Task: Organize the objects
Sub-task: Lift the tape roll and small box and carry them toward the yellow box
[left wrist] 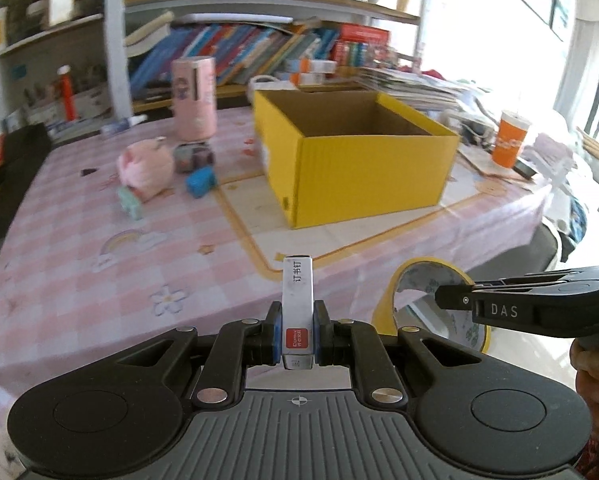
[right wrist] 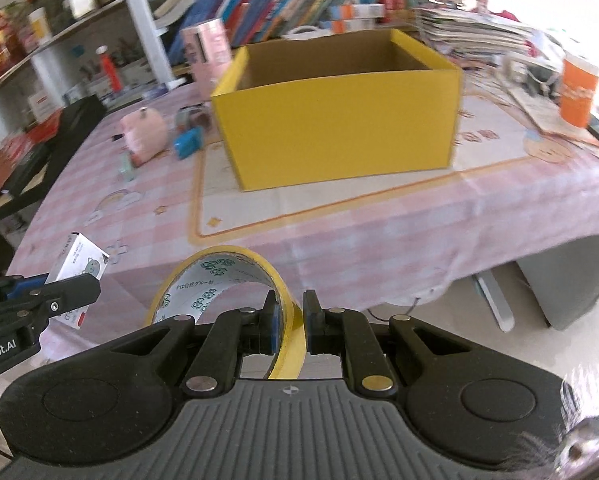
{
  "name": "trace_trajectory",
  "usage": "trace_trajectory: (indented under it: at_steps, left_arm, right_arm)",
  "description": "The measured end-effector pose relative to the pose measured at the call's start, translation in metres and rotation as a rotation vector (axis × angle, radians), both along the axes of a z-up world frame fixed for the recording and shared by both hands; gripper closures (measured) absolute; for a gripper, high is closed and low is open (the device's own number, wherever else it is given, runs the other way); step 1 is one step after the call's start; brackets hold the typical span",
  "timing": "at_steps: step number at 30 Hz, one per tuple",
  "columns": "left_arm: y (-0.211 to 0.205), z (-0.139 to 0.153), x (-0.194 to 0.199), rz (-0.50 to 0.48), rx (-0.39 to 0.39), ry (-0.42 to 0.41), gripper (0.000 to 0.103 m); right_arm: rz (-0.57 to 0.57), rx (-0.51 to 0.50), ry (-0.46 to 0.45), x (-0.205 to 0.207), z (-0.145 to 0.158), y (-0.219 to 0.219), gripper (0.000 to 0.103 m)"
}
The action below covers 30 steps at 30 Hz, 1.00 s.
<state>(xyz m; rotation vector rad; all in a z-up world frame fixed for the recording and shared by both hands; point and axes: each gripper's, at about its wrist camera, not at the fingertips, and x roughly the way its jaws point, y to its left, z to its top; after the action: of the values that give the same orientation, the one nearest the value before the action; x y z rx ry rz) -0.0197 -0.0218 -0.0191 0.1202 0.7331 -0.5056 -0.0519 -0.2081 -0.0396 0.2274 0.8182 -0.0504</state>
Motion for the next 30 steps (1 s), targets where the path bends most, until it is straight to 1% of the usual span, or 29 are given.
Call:
trace_trajectory:
  at_steps: [7,14,23,26,30]
  left_arm:
    - [-0.016,-0.001,0.006,-0.053,-0.003,0.006,0.09]
    - [-0.038,-0.002,0.015,-0.103,-0.009,0.007,0.09]
    - [-0.058,0.004,0.035,-0.105,-0.023,-0.02,0.09]
    - [-0.065,0.011,0.044,-0.103,-0.035,-0.045,0.09]
    - [-0.075,0.025,0.062,-0.091,-0.063,-0.084,0.09]
  right_arm:
    - [-0.074,-0.004,0.018,-0.007,-0.002,-0.018,0.092]
    - [-0.122,-0.008,0.025,-0.007,-0.003,-0.038,0.092]
    - [-0.13,-0.015,0.017,0.012,0.002,-0.059,0.092]
    - [-0.133,-0.017,-0.01,0.022,0.008,-0.067,0.092]
    - [-0.125,-0.054,-0.093,0.041,0.028,-0.079,0.092]
